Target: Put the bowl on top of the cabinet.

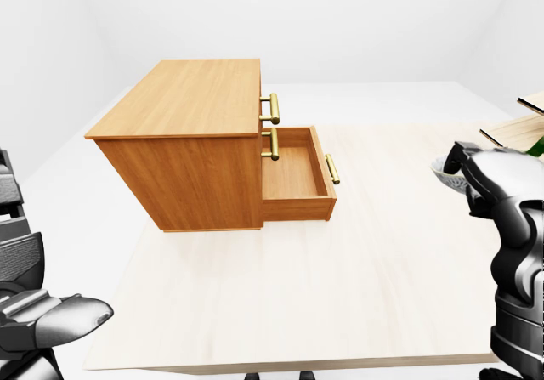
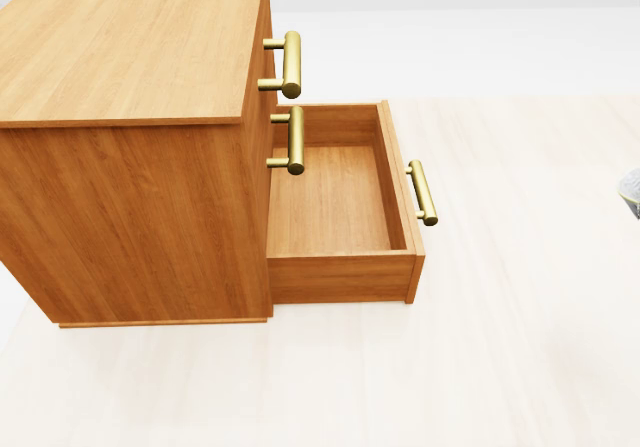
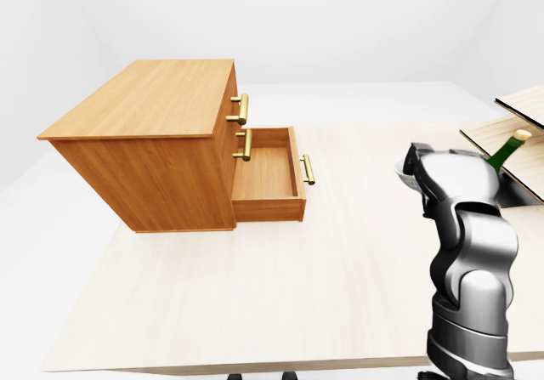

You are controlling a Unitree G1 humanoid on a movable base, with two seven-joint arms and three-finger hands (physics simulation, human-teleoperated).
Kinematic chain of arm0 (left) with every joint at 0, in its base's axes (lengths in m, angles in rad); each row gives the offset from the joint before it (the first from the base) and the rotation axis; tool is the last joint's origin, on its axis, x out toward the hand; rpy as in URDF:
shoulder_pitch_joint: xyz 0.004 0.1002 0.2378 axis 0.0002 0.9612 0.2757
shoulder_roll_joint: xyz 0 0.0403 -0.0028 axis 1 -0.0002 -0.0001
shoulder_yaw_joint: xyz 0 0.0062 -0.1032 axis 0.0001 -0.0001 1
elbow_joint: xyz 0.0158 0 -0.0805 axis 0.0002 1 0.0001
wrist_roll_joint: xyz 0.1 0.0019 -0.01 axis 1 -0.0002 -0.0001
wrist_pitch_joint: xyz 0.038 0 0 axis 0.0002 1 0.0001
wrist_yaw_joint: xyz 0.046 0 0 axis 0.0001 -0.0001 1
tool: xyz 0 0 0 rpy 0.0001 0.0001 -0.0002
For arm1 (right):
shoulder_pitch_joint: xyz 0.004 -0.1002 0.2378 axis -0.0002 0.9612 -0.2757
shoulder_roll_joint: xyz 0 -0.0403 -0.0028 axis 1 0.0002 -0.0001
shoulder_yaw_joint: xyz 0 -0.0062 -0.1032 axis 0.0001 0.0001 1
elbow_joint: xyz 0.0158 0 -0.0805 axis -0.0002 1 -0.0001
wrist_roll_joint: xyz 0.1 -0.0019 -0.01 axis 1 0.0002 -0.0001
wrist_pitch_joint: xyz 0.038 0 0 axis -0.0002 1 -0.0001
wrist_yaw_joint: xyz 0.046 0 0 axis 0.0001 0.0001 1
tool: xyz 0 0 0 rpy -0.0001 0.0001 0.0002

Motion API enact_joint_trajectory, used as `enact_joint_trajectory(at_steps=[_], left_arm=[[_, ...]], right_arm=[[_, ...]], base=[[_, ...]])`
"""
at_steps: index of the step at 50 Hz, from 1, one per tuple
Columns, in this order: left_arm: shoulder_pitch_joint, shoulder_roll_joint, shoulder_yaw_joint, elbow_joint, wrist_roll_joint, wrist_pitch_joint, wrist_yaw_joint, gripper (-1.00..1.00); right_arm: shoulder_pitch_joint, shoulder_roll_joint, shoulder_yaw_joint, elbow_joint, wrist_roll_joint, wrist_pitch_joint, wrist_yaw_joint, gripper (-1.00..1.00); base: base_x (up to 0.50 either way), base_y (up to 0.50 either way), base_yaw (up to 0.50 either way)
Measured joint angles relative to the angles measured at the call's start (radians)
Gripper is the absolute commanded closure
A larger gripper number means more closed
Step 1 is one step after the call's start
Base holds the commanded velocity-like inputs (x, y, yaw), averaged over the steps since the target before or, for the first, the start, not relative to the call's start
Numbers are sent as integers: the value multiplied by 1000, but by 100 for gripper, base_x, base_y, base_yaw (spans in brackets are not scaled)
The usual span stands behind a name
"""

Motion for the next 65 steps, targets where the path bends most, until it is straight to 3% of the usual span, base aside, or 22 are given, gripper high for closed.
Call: enact_joint_trajectory(at_steps=[11,28,48,65], left_arm=[[-3,-1,1,0,0,0,0,-100],[-16,-4,14,0,-5,0,1,-100],[-4,4,6,0,-6,0,5,-100],[3,9,2,0,-10,0,9,-100]], right_arm=[[-146,32,66,-66,-125,0,0,100],[-288,153,179,-114,-231,0,0,100],[-304,307,279,-280,-294,0,0,100],[-313,340,289,-321,-286,0,0,100]], base=[[0,0,0],[0,0,0],[0,0,0],[0,0,0]])
